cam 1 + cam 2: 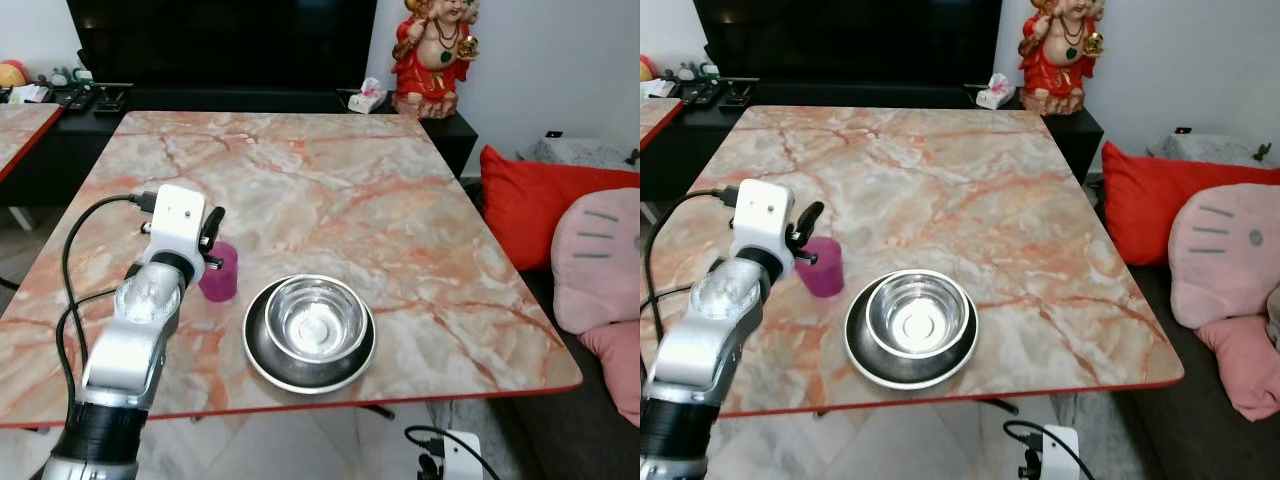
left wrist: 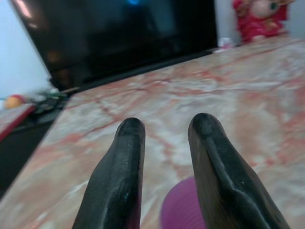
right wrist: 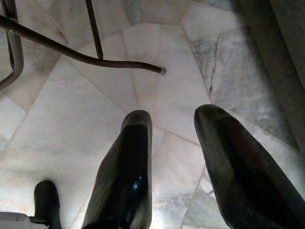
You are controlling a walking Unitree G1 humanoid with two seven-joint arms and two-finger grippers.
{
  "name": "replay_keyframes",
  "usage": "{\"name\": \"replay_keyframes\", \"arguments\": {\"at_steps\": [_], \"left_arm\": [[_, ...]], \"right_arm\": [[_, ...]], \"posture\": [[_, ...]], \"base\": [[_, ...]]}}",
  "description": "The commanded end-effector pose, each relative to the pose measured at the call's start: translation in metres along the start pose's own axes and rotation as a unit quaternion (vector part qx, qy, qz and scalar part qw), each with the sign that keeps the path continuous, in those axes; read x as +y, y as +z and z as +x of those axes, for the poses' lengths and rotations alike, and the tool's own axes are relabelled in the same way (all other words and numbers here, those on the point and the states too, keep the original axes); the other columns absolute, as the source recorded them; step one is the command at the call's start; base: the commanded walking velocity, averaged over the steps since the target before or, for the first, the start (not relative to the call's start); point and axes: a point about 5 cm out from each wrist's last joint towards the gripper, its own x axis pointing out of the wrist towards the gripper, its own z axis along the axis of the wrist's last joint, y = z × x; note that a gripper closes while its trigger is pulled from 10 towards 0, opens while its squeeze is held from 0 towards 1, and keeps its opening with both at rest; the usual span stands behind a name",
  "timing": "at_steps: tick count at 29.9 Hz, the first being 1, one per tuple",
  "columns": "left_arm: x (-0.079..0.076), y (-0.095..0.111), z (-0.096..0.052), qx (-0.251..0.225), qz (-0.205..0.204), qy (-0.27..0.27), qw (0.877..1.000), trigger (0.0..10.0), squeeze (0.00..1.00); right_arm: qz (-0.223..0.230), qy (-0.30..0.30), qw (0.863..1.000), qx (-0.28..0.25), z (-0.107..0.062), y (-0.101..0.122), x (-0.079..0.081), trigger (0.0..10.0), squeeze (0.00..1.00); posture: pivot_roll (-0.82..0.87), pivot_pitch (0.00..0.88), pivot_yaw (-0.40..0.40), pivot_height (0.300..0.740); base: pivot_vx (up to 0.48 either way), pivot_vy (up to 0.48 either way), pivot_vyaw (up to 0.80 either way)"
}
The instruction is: Setting the table
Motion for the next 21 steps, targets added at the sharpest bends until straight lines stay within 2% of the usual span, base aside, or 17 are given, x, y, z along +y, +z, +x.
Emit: {"name": "replay_keyframes", "arguments": {"at_steps": [1, 4, 7, 10, 17, 21], "left_arm": [[-0.001, -0.004, -0.005, -0.027, 0.021, 0.019, 0.999, 10.0, 0.00], [-0.004, -0.008, -0.010, -0.036, 0.029, 0.012, 0.999, 10.0, 0.00], [-0.011, -0.017, -0.017, -0.044, 0.023, -0.004, 0.999, 10.0, 0.00], [-0.013, -0.019, -0.018, -0.052, 0.030, -0.010, 0.998, 10.0, 0.00], [-0.011, -0.020, -0.012, -0.068, 0.025, -0.020, 0.997, 10.0, 0.00], [-0.011, -0.021, -0.010, -0.070, 0.023, -0.021, 0.997, 10.0, 0.00]], "right_arm": [[0.003, -0.013, 1.000, -0.002, -0.001, -0.001, -0.004, 10.0, 0.00], [0.003, -0.015, 1.000, -0.002, -0.001, -0.001, -0.005, 10.0, 0.00], [0.004, -0.026, 1.000, -0.001, -0.006, -0.012, -0.011, 10.0, 0.00], [0.010, -0.037, 0.999, 0.002, -0.008, -0.015, -0.015, 10.0, 0.00], [0.019, -0.059, 0.998, 0.022, -0.015, -0.031, -0.025, 10.0, 0.00], [0.022, -0.061, 0.998, 0.026, -0.017, -0.034, -0.025, 10.0, 0.00]], "posture": [[0.10, 0.000, -0.067, 0.740], [0.10, 0.000, -0.064, 0.740], [0.10, 0.000, -0.059, 0.740], [0.10, 0.000, -0.052, 0.740], [0.08, 0.000, -0.015, 0.740], [0.07, 0.000, -0.009, 0.740]], "base": [[0.000, 0.000, 0.00], [0.000, 0.000, 0.00], [0.000, 0.000, 0.00], [0.000, 0.000, 0.00], [0.000, 0.000, 0.00], [0.000, 0.000, 0.00]]}}
